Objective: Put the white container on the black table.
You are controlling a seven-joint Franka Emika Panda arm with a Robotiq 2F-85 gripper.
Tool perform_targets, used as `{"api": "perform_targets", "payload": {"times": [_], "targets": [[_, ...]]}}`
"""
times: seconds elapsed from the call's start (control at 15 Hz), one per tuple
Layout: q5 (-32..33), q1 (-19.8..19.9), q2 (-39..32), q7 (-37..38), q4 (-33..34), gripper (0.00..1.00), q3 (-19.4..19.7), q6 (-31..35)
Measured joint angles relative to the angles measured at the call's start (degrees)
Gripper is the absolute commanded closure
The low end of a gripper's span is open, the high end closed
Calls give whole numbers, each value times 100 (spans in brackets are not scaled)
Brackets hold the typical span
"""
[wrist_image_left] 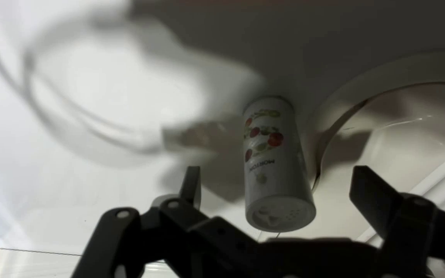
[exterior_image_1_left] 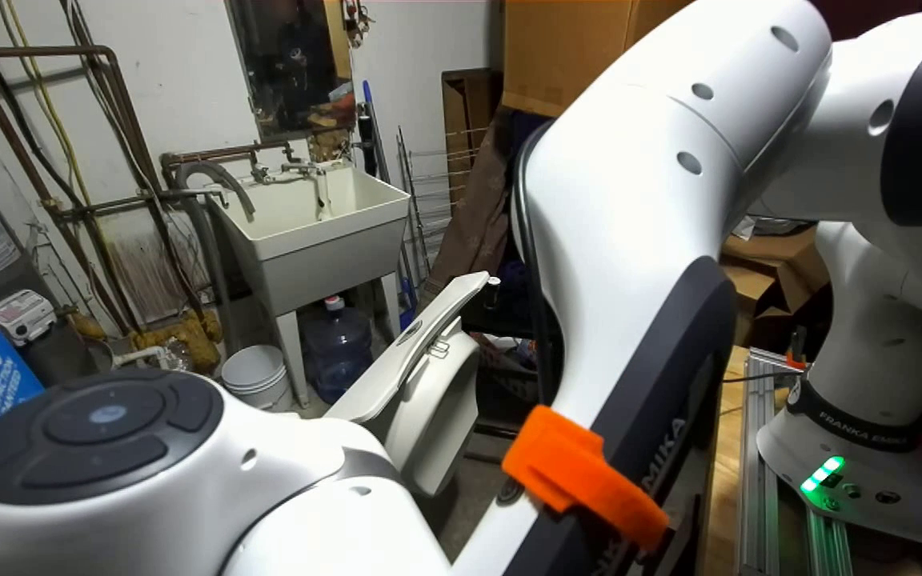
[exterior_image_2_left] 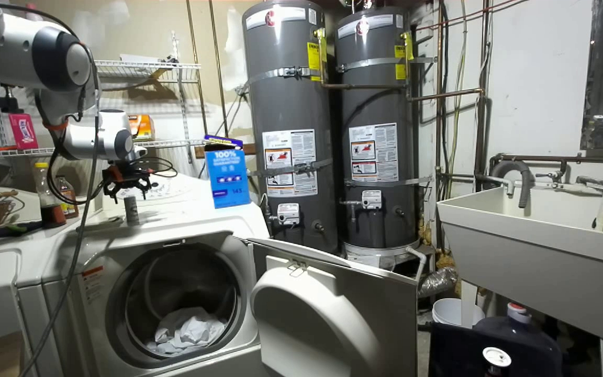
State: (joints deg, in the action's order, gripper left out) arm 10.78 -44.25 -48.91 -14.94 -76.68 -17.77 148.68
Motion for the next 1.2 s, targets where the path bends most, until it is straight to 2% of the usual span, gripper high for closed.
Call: {"api": "perform_targets", "payload": {"times": [0.13,0.27,0.6,0.93,1.07,1.2], "targets": [[0,-57,-99,0,135,18,62,50],[0,-90,-187,0,264,43,75,53],[0,-159,-349,-3,501,78,62,53],[12,-259,-268,97,493,80,159,64],[44,-328,-61,521,321,80,463,264],[86,-363,304,1073,-138,80,896,543]]}}
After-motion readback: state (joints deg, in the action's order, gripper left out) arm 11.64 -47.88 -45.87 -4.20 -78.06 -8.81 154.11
